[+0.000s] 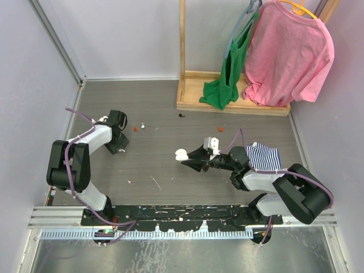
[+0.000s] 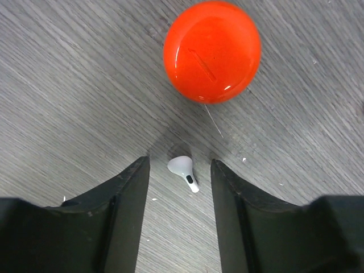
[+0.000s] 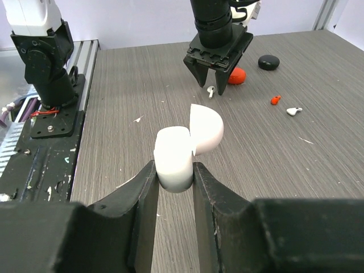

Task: Insert the wireless bluetooth earbuds into the charging case
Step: Pick up the earbud from the center of the board.

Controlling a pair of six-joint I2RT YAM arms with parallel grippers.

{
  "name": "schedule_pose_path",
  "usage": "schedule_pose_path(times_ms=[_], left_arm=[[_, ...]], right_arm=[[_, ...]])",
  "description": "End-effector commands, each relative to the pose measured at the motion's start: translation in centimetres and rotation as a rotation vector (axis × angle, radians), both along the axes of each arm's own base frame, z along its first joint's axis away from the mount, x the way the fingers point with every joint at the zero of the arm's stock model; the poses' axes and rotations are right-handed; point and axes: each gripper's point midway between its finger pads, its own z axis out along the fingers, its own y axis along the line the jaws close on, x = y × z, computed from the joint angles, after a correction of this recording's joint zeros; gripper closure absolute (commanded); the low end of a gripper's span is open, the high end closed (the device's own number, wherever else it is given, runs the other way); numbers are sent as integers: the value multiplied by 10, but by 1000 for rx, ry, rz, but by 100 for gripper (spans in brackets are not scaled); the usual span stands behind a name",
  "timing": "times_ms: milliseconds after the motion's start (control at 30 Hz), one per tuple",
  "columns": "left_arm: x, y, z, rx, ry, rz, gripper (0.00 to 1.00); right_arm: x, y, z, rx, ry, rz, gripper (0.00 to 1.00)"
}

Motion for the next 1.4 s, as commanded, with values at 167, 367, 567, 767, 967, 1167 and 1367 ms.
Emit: schedule_pose_path(times_ms=[167,367,567,767,967,1167,1367], left_arm=[[18,-5,1,-44,-32,26,61],[15,-6,-2,-49,-16,29,69],[11,-9,2,-69,-12,24,75],[7,-15,16,-100,-56,-2,79],[8,-30,42,-107,-150,-83,81],[10,-57,81,-83,-271,-208,83],[7,-88,137,-54,-439,-334,83]], right_arm=[[6,5,21,40,-77,-3,90],[5,5,22,43,-79,0,90],[5,5,23,44,-82,-4,90],[5,3,24,47,-89,-12,91],[5,2,28,60,-94,-20,91],[4,1,34,84,-103,-27,91],[7,-3,39,102,-118,-55,91]])
